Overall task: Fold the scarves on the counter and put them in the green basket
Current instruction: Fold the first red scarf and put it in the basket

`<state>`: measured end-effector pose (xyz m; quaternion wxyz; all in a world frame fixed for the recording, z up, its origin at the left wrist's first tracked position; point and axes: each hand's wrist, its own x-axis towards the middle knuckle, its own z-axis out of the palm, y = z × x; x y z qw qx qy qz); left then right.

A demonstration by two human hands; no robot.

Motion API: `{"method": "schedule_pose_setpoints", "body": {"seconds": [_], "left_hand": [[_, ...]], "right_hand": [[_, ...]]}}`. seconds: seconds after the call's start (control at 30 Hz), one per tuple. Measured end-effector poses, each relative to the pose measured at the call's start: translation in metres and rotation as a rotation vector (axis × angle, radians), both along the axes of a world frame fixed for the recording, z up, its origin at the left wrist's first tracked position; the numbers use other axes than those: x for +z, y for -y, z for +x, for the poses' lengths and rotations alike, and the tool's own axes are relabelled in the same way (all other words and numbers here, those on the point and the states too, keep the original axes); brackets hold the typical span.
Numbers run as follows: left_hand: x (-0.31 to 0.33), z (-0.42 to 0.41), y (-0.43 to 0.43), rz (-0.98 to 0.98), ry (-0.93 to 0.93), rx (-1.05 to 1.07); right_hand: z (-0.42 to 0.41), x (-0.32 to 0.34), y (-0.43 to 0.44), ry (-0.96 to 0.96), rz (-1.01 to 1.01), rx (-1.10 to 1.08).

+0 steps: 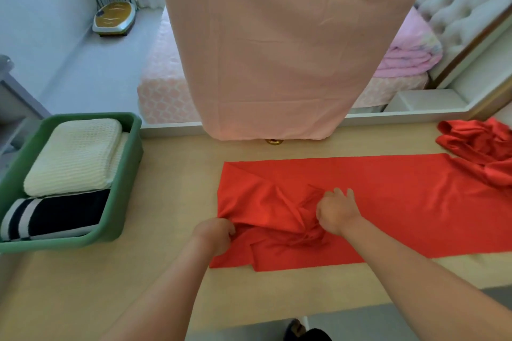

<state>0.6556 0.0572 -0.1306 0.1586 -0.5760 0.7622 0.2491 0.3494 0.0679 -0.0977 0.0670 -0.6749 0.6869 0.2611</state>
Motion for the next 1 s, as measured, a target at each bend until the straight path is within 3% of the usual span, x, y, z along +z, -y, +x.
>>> {"method": "schedule_pose_setpoints", "body": {"seconds": [0.07,0.17,0.3,0.4,0.53,0.6,0.7,0.8,0.9,1.0], "left_hand": [[0.003,-0.009,0.010,-0.054,-0.024,-0.012],[0.006,-0.025,0.029,-0.142,-0.198,0.015],[0.000,-0.050,0.056,-0.207,-0.377,-0.007],[-0.006,-0.071,0.074,-0.247,-0.376,-0.096],[-0.007,-0.097,0.093,-0.211,-0.319,-0.196],[-0.002,-0.110,0.104,-0.206,-0.307,-0.226],[0.012,-0.131,0.126,-0.170,-0.235,-0.273],[0.024,-0.143,0.149,-0.005,-0.120,-0.271],[0.030,-0.144,0.158,-0.034,0.076,-0.313],[0.035,-0.139,0.169,-0.211,0.256,-0.334]], "right_hand": [[0.010,0.001,-0.001,0.126,-0.140,-0.075],[0.028,-0.002,0.003,0.382,-0.150,-0.257],[0.036,-0.026,0.011,0.353,-0.096,-0.314],[0.029,-0.044,0.018,0.450,-0.096,-0.340],[0.014,-0.041,0.035,0.944,-0.248,-0.502],[0.001,-0.029,0.051,1.105,-0.268,-0.465],[-0.020,-0.009,0.079,1.250,-0.232,-0.352],[-0.039,0.005,0.102,1.339,-0.236,-0.412],[-0.056,0.006,0.115,1.274,-0.241,-0.466],[-0.082,-0.009,0.123,0.854,-0.032,-0.354]]}}
